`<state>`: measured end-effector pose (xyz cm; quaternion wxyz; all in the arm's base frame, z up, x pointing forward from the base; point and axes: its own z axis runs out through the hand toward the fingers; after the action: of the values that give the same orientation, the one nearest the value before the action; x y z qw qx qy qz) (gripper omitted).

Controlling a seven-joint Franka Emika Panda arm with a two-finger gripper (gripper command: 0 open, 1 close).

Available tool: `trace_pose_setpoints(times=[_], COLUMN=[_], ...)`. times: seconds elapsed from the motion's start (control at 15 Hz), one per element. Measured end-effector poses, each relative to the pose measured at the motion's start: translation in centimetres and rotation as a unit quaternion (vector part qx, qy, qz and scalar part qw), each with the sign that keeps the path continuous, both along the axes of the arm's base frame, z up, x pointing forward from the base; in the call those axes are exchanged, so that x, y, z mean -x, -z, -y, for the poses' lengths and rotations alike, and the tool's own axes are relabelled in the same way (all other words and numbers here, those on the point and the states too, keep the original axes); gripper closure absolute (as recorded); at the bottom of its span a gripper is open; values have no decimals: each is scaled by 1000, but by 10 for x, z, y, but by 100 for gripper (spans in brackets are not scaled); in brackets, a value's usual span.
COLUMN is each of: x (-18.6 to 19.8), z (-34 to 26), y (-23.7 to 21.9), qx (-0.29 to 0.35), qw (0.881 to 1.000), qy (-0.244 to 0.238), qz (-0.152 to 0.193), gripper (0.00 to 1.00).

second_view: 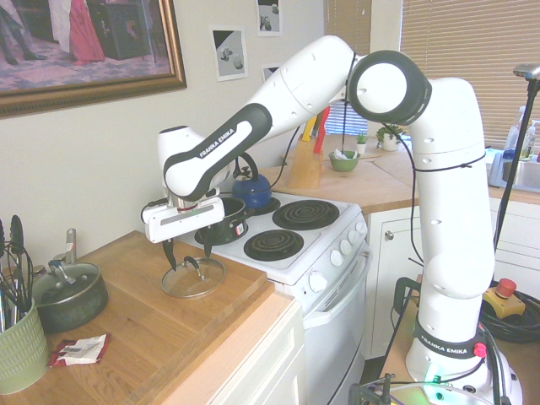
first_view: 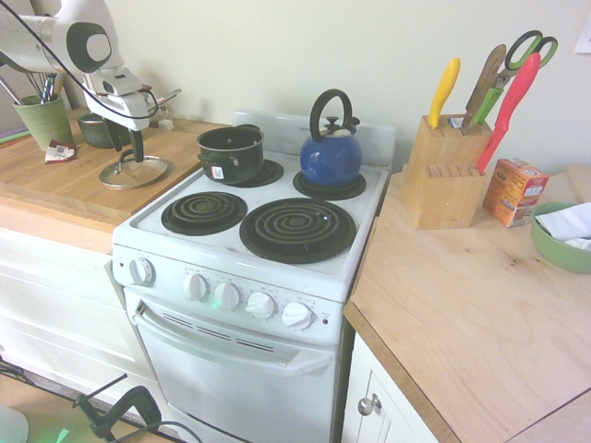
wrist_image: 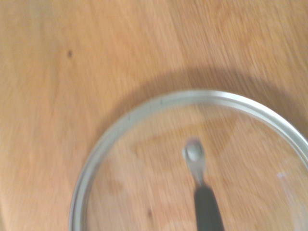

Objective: Cover the lid of the pot

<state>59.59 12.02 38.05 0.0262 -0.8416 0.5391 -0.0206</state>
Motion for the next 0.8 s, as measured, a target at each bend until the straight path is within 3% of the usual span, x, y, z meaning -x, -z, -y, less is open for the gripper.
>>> trace_pose_setpoints(times=[0.8], x=[-7], z=[-2], y=[11], qx=[8], qw=[1000], qy=[1], qz=[-11], gripper=[100])
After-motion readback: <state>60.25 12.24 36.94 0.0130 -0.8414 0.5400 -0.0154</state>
